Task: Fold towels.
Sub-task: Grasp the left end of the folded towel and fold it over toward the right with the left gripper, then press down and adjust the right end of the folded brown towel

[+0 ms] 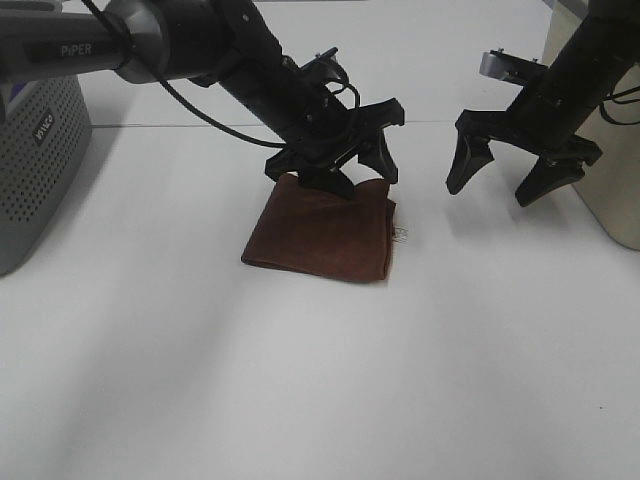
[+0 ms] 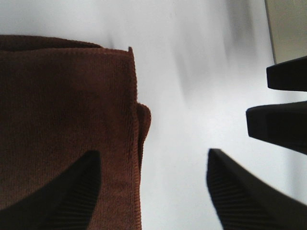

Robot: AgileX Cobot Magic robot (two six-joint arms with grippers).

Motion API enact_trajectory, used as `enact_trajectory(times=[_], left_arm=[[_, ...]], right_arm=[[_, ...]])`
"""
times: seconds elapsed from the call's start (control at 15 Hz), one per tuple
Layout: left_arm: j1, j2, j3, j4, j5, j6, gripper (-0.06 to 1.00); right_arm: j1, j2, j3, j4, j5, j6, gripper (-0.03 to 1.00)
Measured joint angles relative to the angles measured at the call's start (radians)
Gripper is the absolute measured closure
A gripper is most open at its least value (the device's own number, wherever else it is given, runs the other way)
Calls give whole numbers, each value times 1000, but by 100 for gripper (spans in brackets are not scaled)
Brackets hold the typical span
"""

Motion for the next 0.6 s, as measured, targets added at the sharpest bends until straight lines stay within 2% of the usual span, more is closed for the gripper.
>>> enact_trajectory(times=[0.07,0.13,0.27,0.53,0.6], left_arm=[[0,0,-2,0,5,-3,24],[5,0,-4,2,12,-3,18],[23,-17,-4,44,42,8,14],[138,-115,-4,274,96,12,15],[184,-134,-5,328,111,12,15]], right_arm=[[0,0,0,0,0,5,7],[0,0,0,6,0,11,7],[0,0,0,79,5,8,7],[1,0,0,475,66,-188,7],[14,1,0,625,95,-270,7]])
